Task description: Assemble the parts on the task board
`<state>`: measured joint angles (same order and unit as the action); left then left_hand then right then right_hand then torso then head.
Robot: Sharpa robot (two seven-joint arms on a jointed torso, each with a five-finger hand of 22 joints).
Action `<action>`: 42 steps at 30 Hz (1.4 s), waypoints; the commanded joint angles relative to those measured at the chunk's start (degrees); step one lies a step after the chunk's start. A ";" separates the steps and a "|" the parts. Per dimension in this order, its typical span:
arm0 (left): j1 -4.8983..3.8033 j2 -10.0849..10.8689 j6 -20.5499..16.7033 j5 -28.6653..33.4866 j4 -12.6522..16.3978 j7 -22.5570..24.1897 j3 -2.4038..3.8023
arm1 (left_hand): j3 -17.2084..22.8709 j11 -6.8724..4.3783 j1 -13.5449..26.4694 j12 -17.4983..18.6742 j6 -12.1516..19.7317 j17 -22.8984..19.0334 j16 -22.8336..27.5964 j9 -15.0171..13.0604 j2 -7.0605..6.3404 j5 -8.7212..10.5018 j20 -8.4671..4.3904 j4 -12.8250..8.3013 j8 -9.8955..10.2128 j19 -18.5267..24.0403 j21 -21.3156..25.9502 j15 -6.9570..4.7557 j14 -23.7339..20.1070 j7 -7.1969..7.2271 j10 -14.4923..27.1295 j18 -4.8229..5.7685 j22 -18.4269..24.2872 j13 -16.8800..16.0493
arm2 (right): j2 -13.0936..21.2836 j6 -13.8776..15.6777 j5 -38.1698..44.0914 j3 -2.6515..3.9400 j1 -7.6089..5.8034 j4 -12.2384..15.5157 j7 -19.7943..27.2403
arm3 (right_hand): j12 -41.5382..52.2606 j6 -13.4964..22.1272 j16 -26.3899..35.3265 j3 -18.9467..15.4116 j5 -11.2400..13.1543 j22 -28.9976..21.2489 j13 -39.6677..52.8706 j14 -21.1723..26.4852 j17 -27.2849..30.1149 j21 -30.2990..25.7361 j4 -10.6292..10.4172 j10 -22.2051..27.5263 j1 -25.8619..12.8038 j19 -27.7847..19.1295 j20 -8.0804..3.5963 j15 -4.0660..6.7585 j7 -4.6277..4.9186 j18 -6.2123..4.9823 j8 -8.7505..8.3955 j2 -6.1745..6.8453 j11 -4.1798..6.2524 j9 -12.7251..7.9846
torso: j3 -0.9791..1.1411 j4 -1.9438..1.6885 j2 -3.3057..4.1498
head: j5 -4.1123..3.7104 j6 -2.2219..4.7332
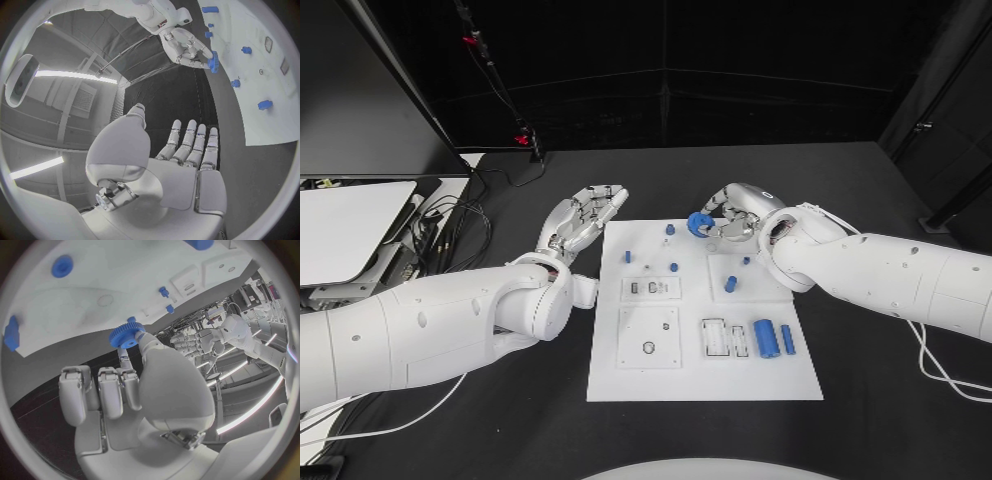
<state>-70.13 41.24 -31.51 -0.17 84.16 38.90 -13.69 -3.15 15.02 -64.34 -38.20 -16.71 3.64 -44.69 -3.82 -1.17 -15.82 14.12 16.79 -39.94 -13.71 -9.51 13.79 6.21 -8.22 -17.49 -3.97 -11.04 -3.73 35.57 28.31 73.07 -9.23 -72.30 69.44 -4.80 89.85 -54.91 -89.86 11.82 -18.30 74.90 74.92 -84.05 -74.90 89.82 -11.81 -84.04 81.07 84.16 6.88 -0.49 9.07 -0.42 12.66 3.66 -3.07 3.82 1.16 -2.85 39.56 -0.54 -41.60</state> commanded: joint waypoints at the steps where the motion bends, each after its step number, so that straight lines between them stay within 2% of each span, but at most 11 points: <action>1: -0.07 -0.07 0.50 -0.39 -0.03 15.36 0.05 | 0.40 0.03 0.19 -0.24 -0.51 0.06 -0.34 0.07 0.50 -0.23 0.42 0.05 0.07 -0.10 -0.38 0.33 0.11 -8.76 -0.41 -0.51 -0.05 0.04 | -1.12 -2.77 1.43 0.06 -0.15 -0.09 -0.19 | 0.15 -4.24 -0.14 0.06 -0.12 15.10 15.08 -5.95 -15.10 0.18 0.45 -5.96 0.47 5.84 -0.42 0.24 -2.65 0.42 0.32 -0.97 0.14 0.42 | 0.03 -0.03 0.08 | 0.23 -0.09; 8: -0.07 -0.12 0.52 -0.39 -0.07 15.34 0.05 | 0.40 0.03 0.19 -0.24 -0.51 0.06 -0.34 0.07 0.50 -0.23 0.42 0.05 0.07 -0.10 -0.38 0.33 0.11 -8.76 -0.41 -0.51 -0.05 0.04 | -4.41 -4.65 2.83 0.05 -0.12 -1.81 -0.51 | 0.15 -4.30 -0.14 0.08 -0.08 15.10 15.08 -5.95 -15.10 0.18 0.47 -5.96 0.47 5.84 -0.41 0.22 -2.64 0.42 0.28 -1.01 0.13 0.42 | 0.04 0.06 0.10 | 0.40 -0.24; 22: -0.07 -0.27 0.58 -0.39 -0.18 15.30 0.05 | 0.37 0.04 0.13 -0.24 -0.52 0.06 -0.37 0.06 0.75 -0.26 0.48 0.06 0.09 -0.10 -0.45 0.37 0.13 -8.76 -0.42 -0.53 -0.08 0.04 | -8.67 -6.98 4.42 0.03 0.01 -6.01 -1.08 | 0.15 -4.33 -0.14 0.07 0.14 15.10 15.08 -5.95 -15.10 0.18 0.62 -5.96 0.40 5.84 -0.39 0.18 -2.57 0.42 -0.03 -0.93 0.07 0.35 | 0.05 0.05 0.07 | 0.43 -0.53; 32: -0.07 -0.35 0.61 -0.39 -0.26 15.24 0.05 | 0.37 0.04 0.13 -0.24 -0.52 0.06 -0.37 0.06 0.75 -0.26 0.48 0.06 0.09 -0.10 -0.45 0.37 0.13 -8.76 -0.42 -0.53 -0.08 0.04 | -9.79 -8.16 5.07 0.02 0.21 -7.24 -1.57 | 0.15 -4.29 -0.14 0.08 0.30 15.10 15.08 -5.95 -15.10 0.18 0.78 -5.96 0.37 5.84 -0.37 0.15 -2.55 0.42 -0.36 -0.85 0.03 0.28 | 0.00 0.11 -0.01 | 0.38 -0.73; 42: -0.07 -0.42 0.61 -0.39 -0.32 15.21 0.05 | 0.37 0.04 0.13 -0.24 -0.52 0.06 -0.37 0.06 0.75 -0.26 0.48 0.06 0.09 -0.10 -0.45 0.37 0.13 -8.76 -0.42 -0.53 -0.08 0.04 | -10.10 -8.32 5.04 0.02 0.48 -7.68 -1.66 | 0.15 -4.24 -0.14 0.11 0.38 15.10 15.08 -5.95 -15.10 0.18 0.88 -5.96 0.38 5.84 -0.36 0.14 -2.53 0.42 -0.54 -0.83 0.01 0.24 | 0.01 0.08 0.00 | 0.36 -0.62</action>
<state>-70.13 40.87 -31.40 -0.17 83.82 38.90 -13.69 -3.15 15.02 -64.10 -38.20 -16.71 3.64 -44.69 -3.83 -0.93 -15.82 14.12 16.79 -39.94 -13.71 -9.75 13.79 6.21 -8.22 -17.49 -3.97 -11.04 -3.72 25.53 20.68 77.65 -9.23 -71.79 61.78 -6.21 89.85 -54.94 -89.86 11.94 -17.92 74.90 74.92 -84.05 -74.93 89.82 -11.36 -84.04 81.47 84.15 6.88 -0.50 9.09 -0.42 11.75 3.44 -3.07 3.81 1.19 -2.76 39.56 -0.18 -42.26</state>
